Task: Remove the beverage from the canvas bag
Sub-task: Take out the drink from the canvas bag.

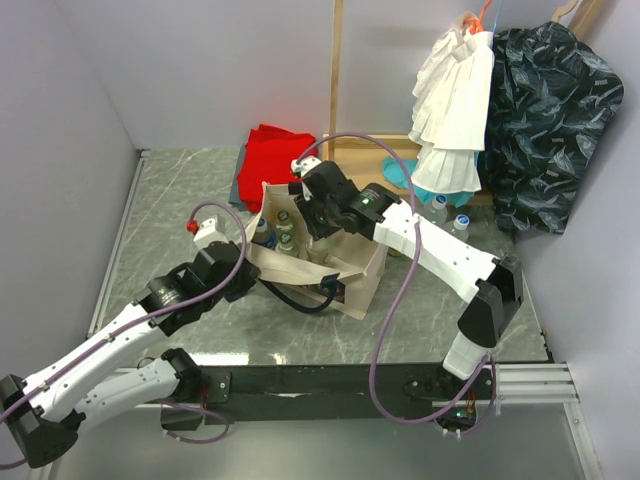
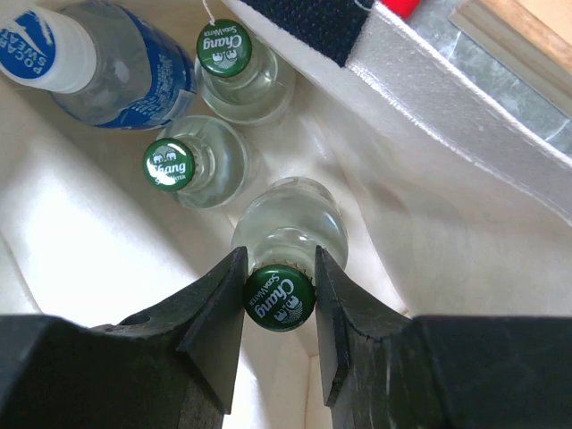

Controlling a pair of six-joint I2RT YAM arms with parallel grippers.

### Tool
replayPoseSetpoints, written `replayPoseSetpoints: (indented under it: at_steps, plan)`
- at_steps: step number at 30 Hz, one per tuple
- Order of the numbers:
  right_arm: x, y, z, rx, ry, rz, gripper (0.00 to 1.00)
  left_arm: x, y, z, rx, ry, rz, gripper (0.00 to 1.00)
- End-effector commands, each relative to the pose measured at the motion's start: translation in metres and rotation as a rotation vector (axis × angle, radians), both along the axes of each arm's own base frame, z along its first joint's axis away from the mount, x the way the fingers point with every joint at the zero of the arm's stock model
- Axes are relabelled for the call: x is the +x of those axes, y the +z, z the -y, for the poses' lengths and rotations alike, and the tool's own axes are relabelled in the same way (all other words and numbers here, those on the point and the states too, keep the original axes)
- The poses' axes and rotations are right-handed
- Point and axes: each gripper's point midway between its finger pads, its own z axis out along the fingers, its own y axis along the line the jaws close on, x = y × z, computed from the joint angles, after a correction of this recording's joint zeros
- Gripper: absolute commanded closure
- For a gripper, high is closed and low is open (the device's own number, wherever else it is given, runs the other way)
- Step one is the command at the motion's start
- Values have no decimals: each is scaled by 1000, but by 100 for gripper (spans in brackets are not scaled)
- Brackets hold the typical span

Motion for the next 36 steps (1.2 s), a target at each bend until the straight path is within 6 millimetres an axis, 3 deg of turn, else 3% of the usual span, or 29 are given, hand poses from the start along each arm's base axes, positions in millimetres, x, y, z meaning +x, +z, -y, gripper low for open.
replayPoseSetpoints:
  at_steps: [1, 36]
  plan:
    - [11, 97, 0, 177, -17, 207, 100, -4, -4, 2, 30, -32, -14, 83]
    - [9, 186, 26, 233, -52, 385, 100, -1, -3, 5, 30, -36, -14, 83]
